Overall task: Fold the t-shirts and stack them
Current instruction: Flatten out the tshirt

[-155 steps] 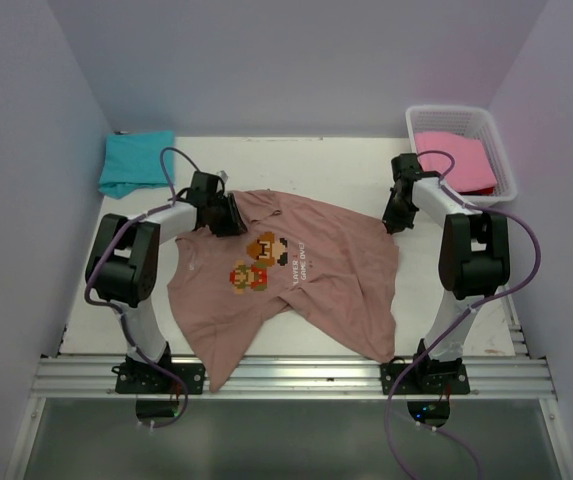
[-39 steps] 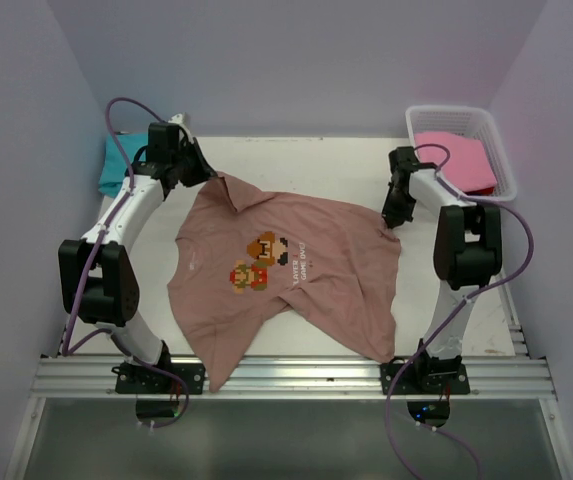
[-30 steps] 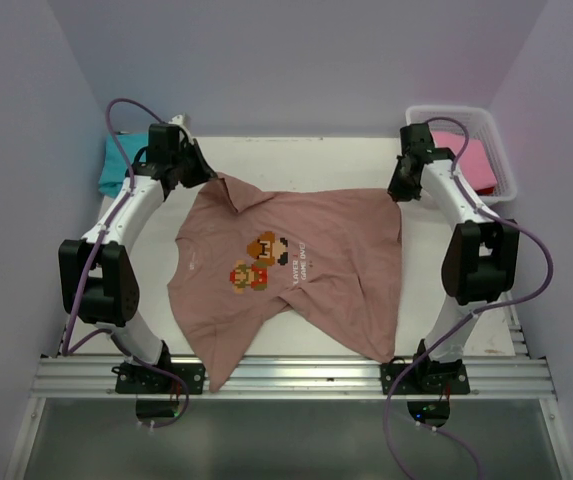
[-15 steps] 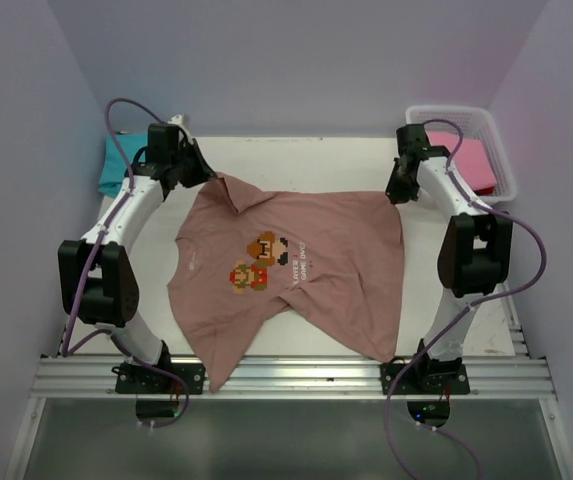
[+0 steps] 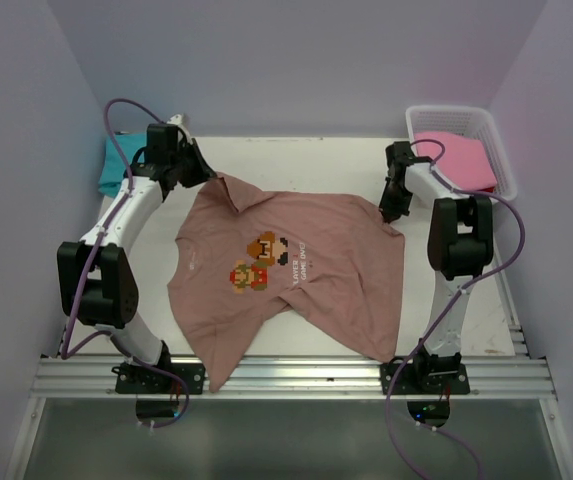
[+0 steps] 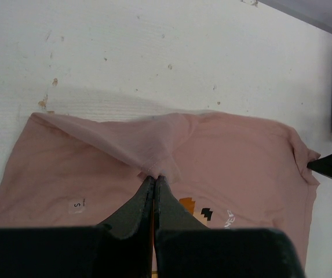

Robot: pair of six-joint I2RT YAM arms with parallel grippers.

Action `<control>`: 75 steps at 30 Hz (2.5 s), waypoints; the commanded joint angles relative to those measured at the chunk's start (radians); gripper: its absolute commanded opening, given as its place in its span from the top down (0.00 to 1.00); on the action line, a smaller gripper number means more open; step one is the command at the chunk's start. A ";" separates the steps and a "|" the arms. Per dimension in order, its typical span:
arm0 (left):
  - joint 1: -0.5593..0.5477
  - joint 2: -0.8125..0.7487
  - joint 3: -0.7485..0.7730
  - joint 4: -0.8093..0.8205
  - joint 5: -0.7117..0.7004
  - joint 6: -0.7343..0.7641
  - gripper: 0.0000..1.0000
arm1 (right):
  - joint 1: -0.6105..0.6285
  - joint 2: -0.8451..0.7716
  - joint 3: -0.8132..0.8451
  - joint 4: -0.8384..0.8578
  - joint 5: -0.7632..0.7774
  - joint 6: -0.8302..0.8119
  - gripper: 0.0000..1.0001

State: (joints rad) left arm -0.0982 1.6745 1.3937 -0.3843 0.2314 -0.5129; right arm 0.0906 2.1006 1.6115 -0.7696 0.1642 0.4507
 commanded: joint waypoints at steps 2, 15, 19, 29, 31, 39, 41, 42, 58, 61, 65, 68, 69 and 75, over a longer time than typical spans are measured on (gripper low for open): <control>0.011 -0.047 -0.007 0.030 0.014 -0.003 1.00 | -0.003 -0.030 0.030 0.012 0.004 -0.001 0.96; 0.011 -0.048 -0.016 0.033 0.013 -0.003 1.00 | -0.003 -0.043 0.031 0.004 0.006 -0.001 0.72; 0.011 -0.047 -0.021 0.038 0.014 -0.004 1.00 | -0.003 -0.071 0.016 0.010 0.011 -0.001 0.71; 0.011 -0.050 -0.027 0.041 0.014 -0.006 1.00 | -0.002 -0.120 0.001 0.010 0.026 0.000 1.00; 0.011 -0.052 -0.027 0.041 0.017 -0.007 1.00 | -0.003 -0.120 0.013 -0.005 0.035 -0.003 0.97; 0.011 -0.055 -0.027 0.041 0.014 -0.004 1.00 | -0.003 -0.128 0.047 -0.040 0.078 -0.010 0.94; 0.011 -0.055 -0.025 0.038 0.014 -0.004 1.00 | -0.003 -0.131 0.074 -0.046 0.093 -0.014 0.98; 0.011 -0.055 -0.025 0.039 0.014 -0.004 1.00 | -0.003 -0.132 0.085 -0.054 0.106 -0.017 1.00; 0.097 0.025 0.198 0.024 -0.027 0.044 1.00 | -0.005 -0.048 0.401 -0.138 0.127 -0.015 1.00; 0.133 0.082 0.267 0.012 -0.027 0.043 1.00 | -0.005 0.010 0.511 -0.174 0.130 -0.018 1.00; 0.153 0.191 0.441 -0.028 0.005 0.050 1.00 | -0.006 0.081 0.626 -0.200 0.129 -0.023 1.00; 0.158 0.270 0.507 -0.015 0.034 0.045 1.00 | -0.008 0.133 0.683 -0.195 0.113 -0.017 1.00; 0.160 0.306 0.519 -0.004 0.040 0.042 1.00 | -0.009 0.145 0.697 -0.191 0.100 -0.017 1.00; 0.160 0.459 0.628 0.042 0.082 0.025 1.00 | -0.009 0.225 0.714 -0.123 0.069 -0.003 1.00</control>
State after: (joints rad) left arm 0.0521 2.0727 1.9404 -0.3969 0.2714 -0.4866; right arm 0.0902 2.2963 2.2742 -0.9287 0.2501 0.4442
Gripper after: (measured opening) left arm 0.009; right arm 0.014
